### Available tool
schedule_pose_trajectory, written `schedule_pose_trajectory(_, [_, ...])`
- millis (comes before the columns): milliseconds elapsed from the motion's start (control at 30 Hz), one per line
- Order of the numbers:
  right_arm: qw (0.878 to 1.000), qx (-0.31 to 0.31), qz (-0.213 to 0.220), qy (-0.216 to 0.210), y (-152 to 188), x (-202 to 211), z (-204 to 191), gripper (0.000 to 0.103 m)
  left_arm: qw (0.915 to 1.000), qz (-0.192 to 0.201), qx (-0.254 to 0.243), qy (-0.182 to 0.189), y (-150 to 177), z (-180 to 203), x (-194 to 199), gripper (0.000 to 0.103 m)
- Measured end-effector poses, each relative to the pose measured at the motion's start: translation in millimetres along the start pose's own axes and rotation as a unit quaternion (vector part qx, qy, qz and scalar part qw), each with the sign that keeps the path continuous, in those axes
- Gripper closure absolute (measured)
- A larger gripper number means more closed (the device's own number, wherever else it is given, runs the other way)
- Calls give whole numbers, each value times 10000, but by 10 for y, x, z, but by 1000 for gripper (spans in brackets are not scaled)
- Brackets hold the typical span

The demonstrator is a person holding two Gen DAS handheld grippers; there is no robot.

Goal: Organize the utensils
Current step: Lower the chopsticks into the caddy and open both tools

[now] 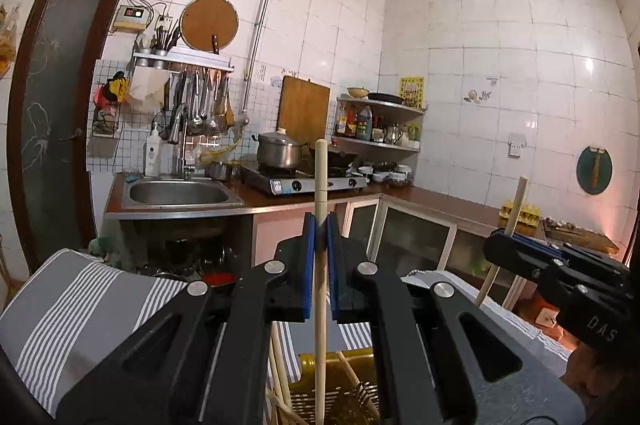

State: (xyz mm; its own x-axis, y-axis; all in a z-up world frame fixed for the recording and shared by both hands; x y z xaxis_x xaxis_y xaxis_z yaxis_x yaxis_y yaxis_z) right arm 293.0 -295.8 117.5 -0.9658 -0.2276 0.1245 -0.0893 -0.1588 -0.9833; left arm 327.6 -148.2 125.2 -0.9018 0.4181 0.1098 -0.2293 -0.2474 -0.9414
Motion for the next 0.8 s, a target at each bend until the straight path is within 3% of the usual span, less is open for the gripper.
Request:
schedule_pose_trajectory(367, [9997, -113, -227, 19, 157, -111, 36, 96, 9992, -340, 21, -197, 196, -6, -108, 98])
schedule_pose_trajectory(400, [9997, -147, -199, 67, 153, -102, 55, 96, 9991, -353, 19, -226, 202, -9, -115, 95])
schedule_pose_trajectory(433, [9996, -187, -156, 129, 143, -78, 79, 89, 9991, -351, 21, -248, 207, -13, -111, 89])
schedule_pose_trajectory(467, [9995, -239, -71, 205, 127, -31, 119, 82, 9989, -351, 33, -300, 200, -31, -106, 76])
schedule_pose_trajectory(500, [9994, -254, -27, 226, 119, -1, 123, 66, 9988, -319, 77, -350, 182, -56, -88, 68])
schedule_pose_trajectory(800, [9982, -246, 223, 489, 9, 211, 191, 64, 9985, -122, -34, -531, -34, -123, 103, 67])
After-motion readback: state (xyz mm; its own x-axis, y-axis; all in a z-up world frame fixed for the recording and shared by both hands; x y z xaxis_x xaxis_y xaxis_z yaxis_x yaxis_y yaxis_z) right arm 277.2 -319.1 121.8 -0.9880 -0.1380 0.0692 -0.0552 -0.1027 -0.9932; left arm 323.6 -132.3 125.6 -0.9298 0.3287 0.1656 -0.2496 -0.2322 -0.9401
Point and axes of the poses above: each gripper's, at about its wrist camera, not at the fingertips, and x roughly against the way its jaws point, z to its right, y to its underside, the point moved 5 cm from there along -x, roughly the way its jaws point, and after that the axes turned 11 degrees about x, right-handed, at the moved point
